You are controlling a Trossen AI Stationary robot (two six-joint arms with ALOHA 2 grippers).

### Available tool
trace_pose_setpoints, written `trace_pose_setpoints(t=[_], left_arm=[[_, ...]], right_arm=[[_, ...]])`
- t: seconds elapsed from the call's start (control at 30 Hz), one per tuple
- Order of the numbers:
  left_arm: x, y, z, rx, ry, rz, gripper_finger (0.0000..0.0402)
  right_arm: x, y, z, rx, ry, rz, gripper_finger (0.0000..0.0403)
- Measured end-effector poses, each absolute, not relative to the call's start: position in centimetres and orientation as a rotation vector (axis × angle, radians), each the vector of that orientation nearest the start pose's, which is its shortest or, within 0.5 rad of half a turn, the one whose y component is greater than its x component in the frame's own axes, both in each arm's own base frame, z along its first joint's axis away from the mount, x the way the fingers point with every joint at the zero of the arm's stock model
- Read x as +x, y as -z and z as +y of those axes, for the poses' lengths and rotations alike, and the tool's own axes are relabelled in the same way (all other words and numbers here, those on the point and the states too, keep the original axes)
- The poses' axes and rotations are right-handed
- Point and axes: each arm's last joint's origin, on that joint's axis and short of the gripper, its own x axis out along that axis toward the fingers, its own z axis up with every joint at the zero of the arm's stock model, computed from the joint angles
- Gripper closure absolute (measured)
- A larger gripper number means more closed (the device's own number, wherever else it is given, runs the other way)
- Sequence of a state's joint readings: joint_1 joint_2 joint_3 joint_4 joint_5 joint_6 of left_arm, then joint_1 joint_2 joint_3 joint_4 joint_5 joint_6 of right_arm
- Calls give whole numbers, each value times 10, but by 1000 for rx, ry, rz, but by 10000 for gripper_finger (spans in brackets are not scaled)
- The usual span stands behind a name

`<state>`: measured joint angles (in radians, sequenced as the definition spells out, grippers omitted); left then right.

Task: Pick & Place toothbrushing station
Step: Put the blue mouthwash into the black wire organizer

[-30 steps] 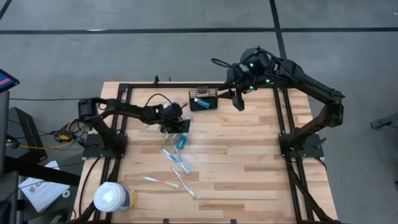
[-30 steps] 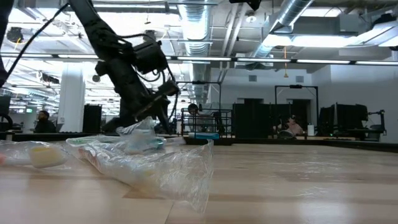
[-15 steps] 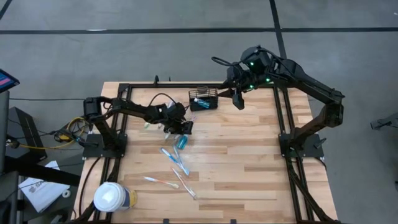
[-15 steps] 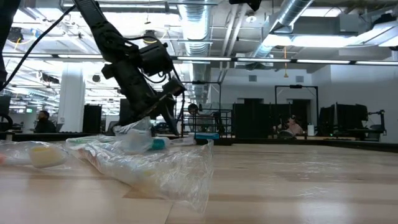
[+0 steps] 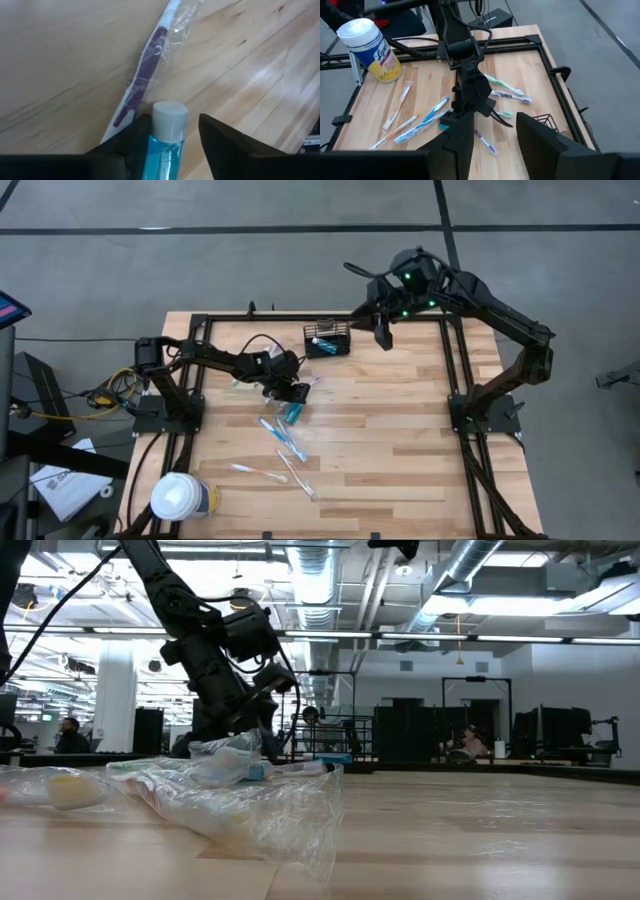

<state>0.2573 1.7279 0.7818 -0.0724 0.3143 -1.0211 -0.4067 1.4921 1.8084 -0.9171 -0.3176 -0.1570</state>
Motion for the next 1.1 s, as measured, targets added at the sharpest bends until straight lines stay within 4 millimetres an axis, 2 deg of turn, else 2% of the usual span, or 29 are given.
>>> trace_pose_setpoints(t=[0.47, 0.67, 0.83, 1.1], left_arm=[[290, -114, 67, -1173, -440, 959, 325], [291, -114, 67, -1160, -430, 943, 325], [299, -118, 71, -1172, -404, 827, 325], [318, -138, 74, -1234, -262, 580, 326]], right_arm=[[269, -449, -119, 65, 88, 532, 269], [267, -449, -124, 70, 106, 531, 269], [266, -449, -125, 71, 108, 531, 269], [266, -449, -125, 81, 111, 528, 269]])
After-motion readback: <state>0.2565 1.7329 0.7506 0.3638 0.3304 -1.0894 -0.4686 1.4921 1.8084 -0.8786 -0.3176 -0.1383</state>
